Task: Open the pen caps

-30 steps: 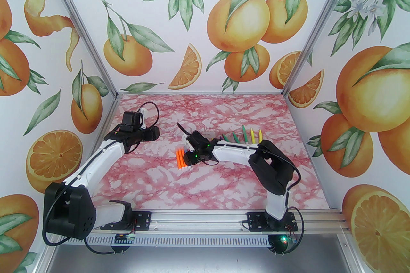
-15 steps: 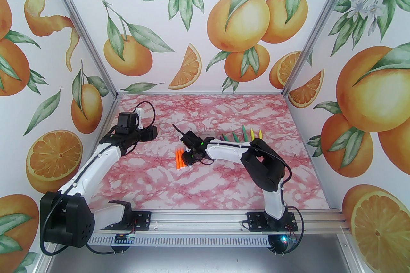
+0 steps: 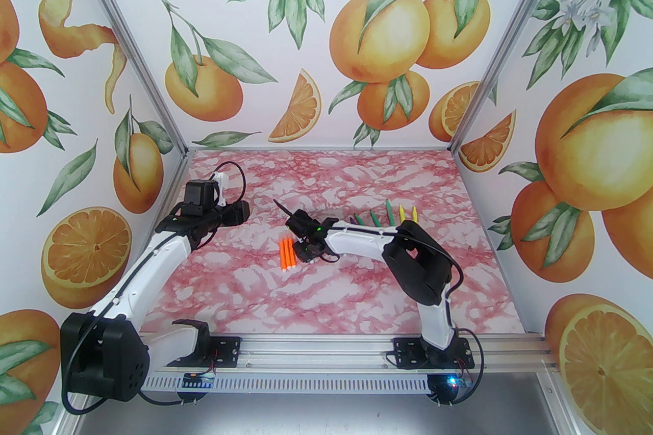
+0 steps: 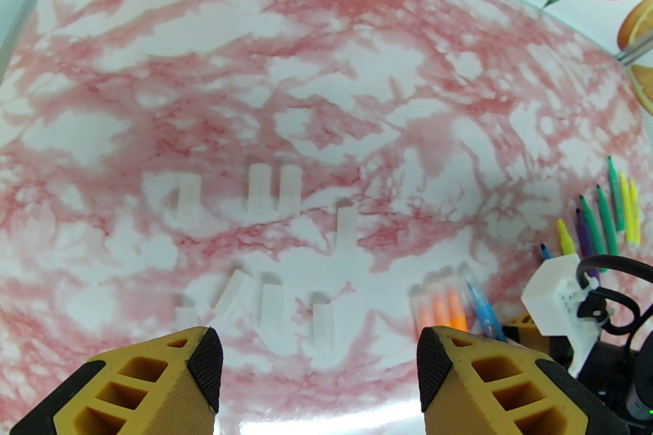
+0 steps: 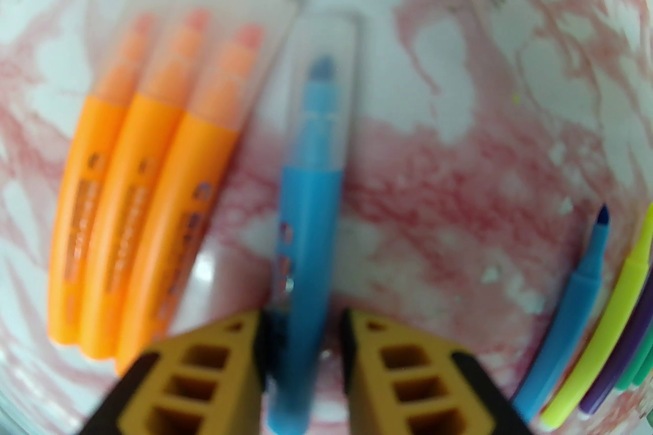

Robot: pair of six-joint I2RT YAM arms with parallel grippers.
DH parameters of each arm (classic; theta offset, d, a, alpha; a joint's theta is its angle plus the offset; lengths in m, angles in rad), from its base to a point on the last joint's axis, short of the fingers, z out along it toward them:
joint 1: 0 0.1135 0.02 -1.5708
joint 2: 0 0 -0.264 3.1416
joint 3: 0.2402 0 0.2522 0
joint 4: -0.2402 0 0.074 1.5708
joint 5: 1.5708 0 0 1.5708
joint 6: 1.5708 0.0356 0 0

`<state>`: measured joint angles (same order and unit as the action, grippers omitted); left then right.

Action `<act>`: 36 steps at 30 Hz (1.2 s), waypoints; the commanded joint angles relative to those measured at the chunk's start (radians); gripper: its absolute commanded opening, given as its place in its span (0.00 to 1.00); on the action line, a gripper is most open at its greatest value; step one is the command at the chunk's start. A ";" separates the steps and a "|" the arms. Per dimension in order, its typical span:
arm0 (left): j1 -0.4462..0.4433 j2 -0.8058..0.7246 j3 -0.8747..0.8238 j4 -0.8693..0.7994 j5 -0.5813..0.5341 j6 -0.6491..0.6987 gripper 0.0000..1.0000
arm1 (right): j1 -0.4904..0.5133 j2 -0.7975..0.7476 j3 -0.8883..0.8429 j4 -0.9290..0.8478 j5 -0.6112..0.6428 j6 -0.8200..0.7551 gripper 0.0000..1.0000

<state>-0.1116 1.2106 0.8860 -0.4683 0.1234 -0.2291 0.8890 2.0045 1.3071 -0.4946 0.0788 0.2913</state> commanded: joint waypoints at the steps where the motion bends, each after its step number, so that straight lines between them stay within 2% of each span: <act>1: 0.006 -0.023 -0.011 0.006 0.016 -0.004 0.67 | -0.048 -0.022 -0.050 -0.016 -0.013 0.000 0.27; 4: 0.007 -0.013 -0.013 0.010 0.038 -0.009 0.67 | -0.076 -0.069 -0.098 0.044 -0.085 0.011 0.19; 10: 0.006 0.003 -0.034 0.059 0.118 -0.043 0.67 | -0.116 -0.154 -0.147 0.107 -0.201 0.011 0.12; 16: 0.007 0.035 -0.054 0.124 0.259 -0.082 0.67 | -0.145 -0.240 -0.183 0.163 -0.303 0.006 0.09; 24: 0.000 0.062 -0.121 0.369 0.510 -0.271 0.66 | -0.164 -0.332 -0.234 0.278 -0.446 -0.003 0.08; 30: -0.028 0.084 -0.134 0.475 0.599 -0.348 0.63 | -0.162 -0.355 -0.243 0.334 -0.517 -0.007 0.06; 36: -0.093 0.131 -0.128 0.534 0.648 -0.391 0.60 | -0.160 -0.386 -0.264 0.385 -0.540 -0.006 0.05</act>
<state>-0.1814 1.3159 0.7616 -0.0074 0.7101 -0.5819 0.7258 1.6608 1.0561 -0.1738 -0.4221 0.2951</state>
